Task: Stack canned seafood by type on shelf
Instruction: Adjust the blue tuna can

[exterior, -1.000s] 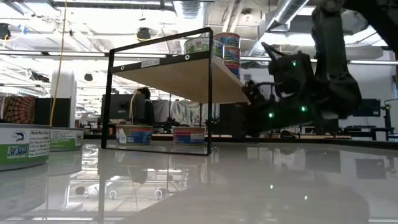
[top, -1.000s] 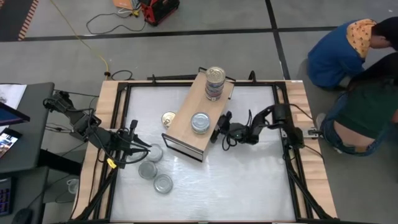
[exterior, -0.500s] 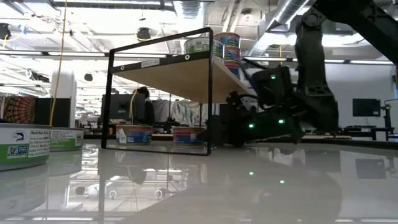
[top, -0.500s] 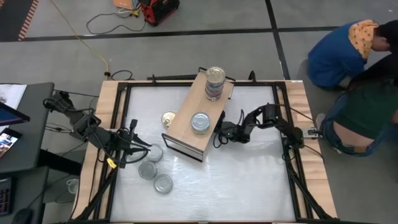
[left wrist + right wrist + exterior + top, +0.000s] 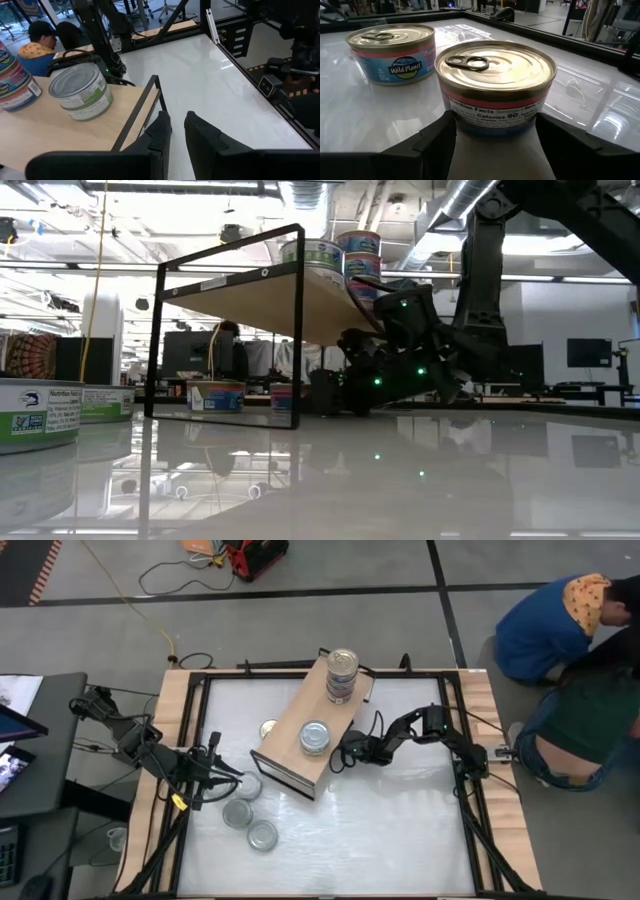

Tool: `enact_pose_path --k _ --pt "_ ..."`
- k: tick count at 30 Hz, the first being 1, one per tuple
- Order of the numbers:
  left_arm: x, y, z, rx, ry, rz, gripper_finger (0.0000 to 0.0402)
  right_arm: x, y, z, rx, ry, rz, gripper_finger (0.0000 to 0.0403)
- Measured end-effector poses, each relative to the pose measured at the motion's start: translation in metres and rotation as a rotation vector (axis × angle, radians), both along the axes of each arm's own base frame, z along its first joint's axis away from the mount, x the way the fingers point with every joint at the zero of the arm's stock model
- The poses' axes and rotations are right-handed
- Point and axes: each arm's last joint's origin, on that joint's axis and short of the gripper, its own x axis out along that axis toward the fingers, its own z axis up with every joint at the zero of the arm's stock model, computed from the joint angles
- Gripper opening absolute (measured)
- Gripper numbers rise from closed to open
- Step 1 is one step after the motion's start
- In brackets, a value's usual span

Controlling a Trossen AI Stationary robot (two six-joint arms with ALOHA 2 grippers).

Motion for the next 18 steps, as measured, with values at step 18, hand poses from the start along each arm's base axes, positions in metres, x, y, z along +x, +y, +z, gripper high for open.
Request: enact_pose_path --k 18 --pt "0.0001 -0.0002 -0.0003 -0.013 0.005 0.0 0.0049 -0.0037 0.0062 -0.0054 0.0 0.049 0.016 0.0294"
